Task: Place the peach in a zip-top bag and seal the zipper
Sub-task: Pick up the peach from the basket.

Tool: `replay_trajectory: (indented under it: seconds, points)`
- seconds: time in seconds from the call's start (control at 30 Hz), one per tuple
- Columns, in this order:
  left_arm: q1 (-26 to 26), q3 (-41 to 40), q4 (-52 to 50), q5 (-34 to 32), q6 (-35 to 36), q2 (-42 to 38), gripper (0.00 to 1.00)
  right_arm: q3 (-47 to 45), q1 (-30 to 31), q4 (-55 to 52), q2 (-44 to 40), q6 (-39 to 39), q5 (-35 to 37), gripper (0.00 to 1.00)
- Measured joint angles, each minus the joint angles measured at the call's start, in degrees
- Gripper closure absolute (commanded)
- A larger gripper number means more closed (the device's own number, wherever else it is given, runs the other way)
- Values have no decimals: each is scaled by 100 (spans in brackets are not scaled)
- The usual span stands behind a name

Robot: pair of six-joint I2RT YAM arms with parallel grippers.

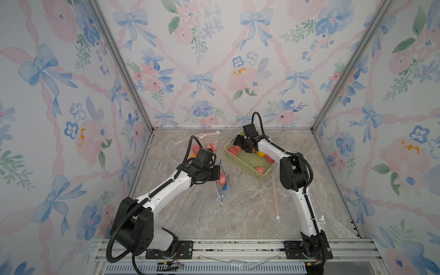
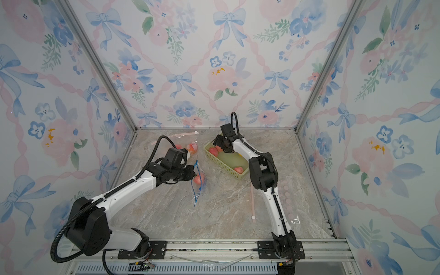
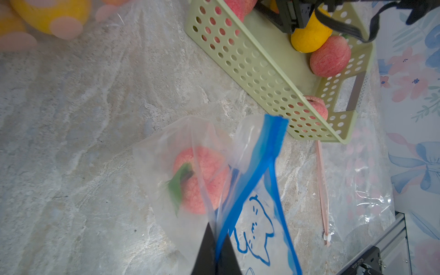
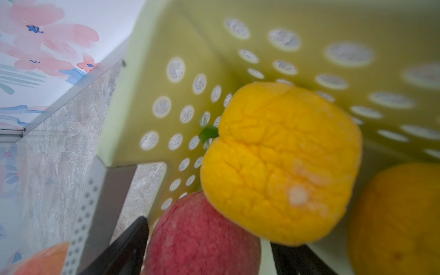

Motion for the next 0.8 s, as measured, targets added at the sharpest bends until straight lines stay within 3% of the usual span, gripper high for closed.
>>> replay_trajectory:
  seconds: [0.17,0.47,0.8]
  points:
    - [0,0,11,13,-20,13,100,-341,44,98,-129,-133,129,38]
    - [4,0,11,50,-81,79,100,-1279,39,85,-833,-450,308,49]
    - [22,0,127,221,-155,129,100,-3095,52,343,-2662,-813,446,61]
